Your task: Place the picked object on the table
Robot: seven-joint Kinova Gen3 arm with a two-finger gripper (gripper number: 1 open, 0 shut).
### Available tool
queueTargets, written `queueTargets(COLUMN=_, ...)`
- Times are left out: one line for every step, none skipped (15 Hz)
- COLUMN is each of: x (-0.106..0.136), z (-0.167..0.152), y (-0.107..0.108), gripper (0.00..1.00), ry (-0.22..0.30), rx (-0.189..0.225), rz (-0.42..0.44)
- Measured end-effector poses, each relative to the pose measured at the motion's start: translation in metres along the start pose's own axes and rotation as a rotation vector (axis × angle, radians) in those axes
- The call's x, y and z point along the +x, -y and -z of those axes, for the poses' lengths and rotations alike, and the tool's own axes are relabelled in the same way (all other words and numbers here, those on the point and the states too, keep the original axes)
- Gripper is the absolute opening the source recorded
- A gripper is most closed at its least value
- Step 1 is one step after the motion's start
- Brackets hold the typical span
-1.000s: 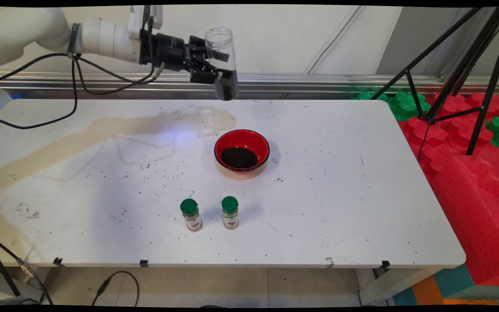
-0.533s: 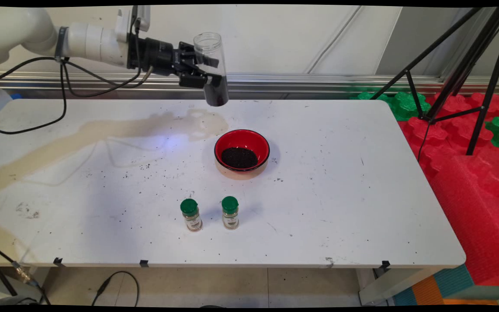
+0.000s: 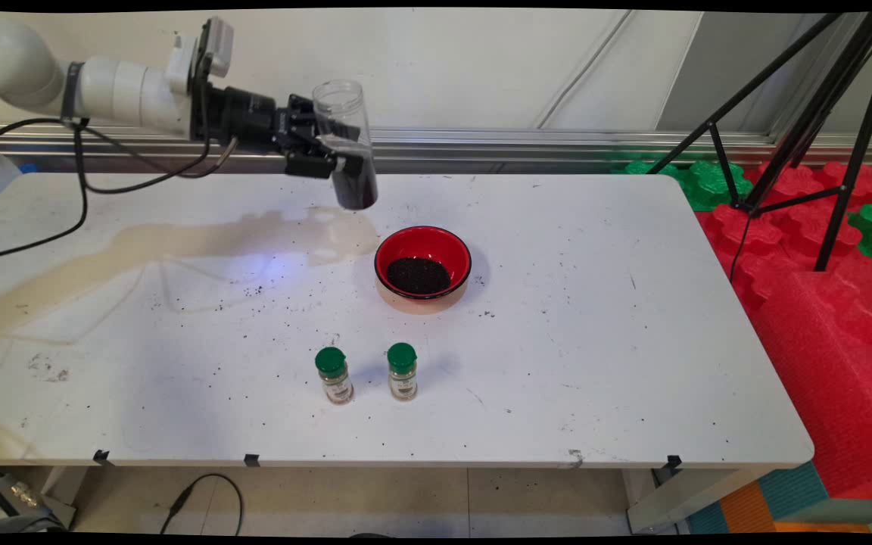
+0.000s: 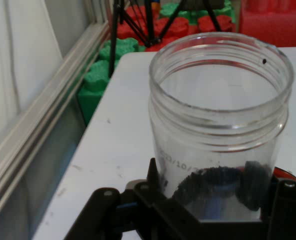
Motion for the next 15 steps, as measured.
queueTargets(x=-0.002, z=0.003, y=-0.004, gripper=0.0, ry=0.003, rx=-0.005, rz=0.003)
queueTargets(x=-0.005, z=0.007, y=-0.01, gripper=0.0, ry=0.007, rx=-0.012, rz=0.005)
queueTargets(x=-0.007, z=0.009, y=-0.014, gripper=0.0, ry=0.01, rx=-0.018, rz=0.007)
queueTargets(x=-0.01, z=0.012, y=-0.02, gripper=0.0, ry=0.014, rx=-0.025, rz=0.009)
queueTargets(x=-0.012, z=0.014, y=-0.024, gripper=0.0, ry=0.017, rx=-0.031, rz=0.011)
queueTargets(x=-0.016, z=0.017, y=-0.03, gripper=0.0, ry=0.022, rx=-0.038, rz=0.013)
queueTargets(x=-0.018, z=0.019, y=-0.033, gripper=0.0, ry=0.025, rx=-0.043, rz=0.014)
queueTargets(x=-0.023, z=0.021, y=-0.039, gripper=0.0, ry=0.031, rx=-0.049, rz=0.017)
queueTargets(x=-0.025, z=0.023, y=-0.043, gripper=0.0, ry=0.034, rx=-0.052, rz=0.019)
queueTargets(x=-0.03, z=0.025, y=-0.048, gripper=0.0, ry=0.04, rx=-0.058, rz=0.021)
queueTargets(x=-0.033, z=0.026, y=-0.052, gripper=0.0, ry=0.044, rx=-0.062, rz=0.022)
queueTargets(x=-0.036, z=0.027, y=-0.056, gripper=0.0, ry=0.049, rx=-0.065, rz=0.024)
queueTargets(x=-0.04, z=0.028, y=-0.06, gripper=0.0, ry=0.054, rx=-0.069, rz=0.026)
queueTargets(x=-0.044, z=0.029, y=-0.065, gripper=0.0, ry=0.06, rx=-0.073, rz=0.028)
queueTargets(x=-0.047, z=0.029, y=-0.068, gripper=0.0, ry=0.063, rx=-0.076, rz=0.03)
